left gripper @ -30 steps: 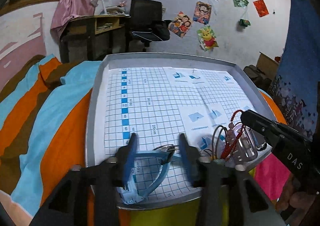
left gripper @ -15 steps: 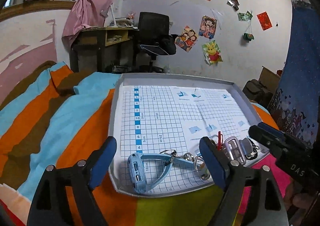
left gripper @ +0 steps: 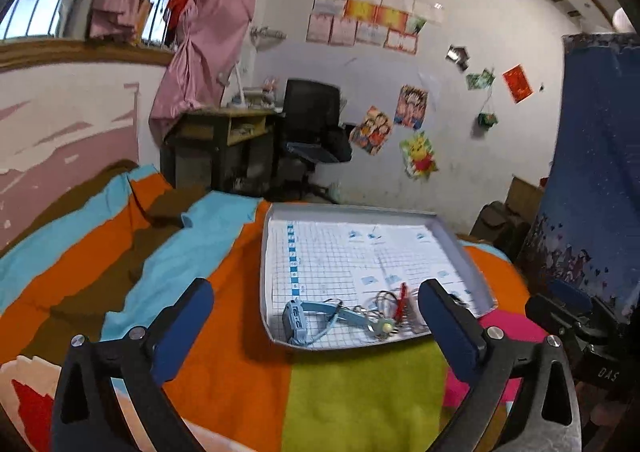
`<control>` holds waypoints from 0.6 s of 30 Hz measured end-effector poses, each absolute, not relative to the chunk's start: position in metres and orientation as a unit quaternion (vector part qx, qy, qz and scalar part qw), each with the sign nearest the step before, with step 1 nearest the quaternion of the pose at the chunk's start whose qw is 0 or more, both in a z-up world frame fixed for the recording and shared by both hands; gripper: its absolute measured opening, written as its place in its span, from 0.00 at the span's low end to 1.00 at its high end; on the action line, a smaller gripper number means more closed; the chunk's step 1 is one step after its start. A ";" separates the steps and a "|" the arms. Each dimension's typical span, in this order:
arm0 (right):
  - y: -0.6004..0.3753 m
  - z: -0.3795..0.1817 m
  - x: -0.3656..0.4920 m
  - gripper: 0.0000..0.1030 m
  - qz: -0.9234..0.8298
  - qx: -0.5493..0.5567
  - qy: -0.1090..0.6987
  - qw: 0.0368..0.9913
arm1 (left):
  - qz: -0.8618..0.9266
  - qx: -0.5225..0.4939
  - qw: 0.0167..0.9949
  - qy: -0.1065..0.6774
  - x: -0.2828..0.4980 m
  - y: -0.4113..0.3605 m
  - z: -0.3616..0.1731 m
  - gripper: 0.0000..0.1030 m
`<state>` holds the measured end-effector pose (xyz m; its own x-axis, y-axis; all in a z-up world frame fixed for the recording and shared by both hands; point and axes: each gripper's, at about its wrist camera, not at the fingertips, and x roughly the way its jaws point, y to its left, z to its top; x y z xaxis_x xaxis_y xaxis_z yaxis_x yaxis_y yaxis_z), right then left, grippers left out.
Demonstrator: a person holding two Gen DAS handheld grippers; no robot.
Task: Organize jewelry
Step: 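Withdraw both tools from the tray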
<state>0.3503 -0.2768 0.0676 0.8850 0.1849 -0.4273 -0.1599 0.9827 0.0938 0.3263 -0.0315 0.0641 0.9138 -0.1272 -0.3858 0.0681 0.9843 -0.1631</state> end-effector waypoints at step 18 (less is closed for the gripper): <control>-0.281 0.089 0.180 0.99 0.093 0.081 0.143 0.982 | -0.081 -0.048 0.986 0.139 0.172 -0.022 0.072 1.00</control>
<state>0.1803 -0.2806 0.0886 0.9421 0.2049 -0.2656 -0.1585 0.9697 0.1857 0.1722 -0.0224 0.0716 0.9479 -0.1740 -0.2667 0.1473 0.9821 -0.1171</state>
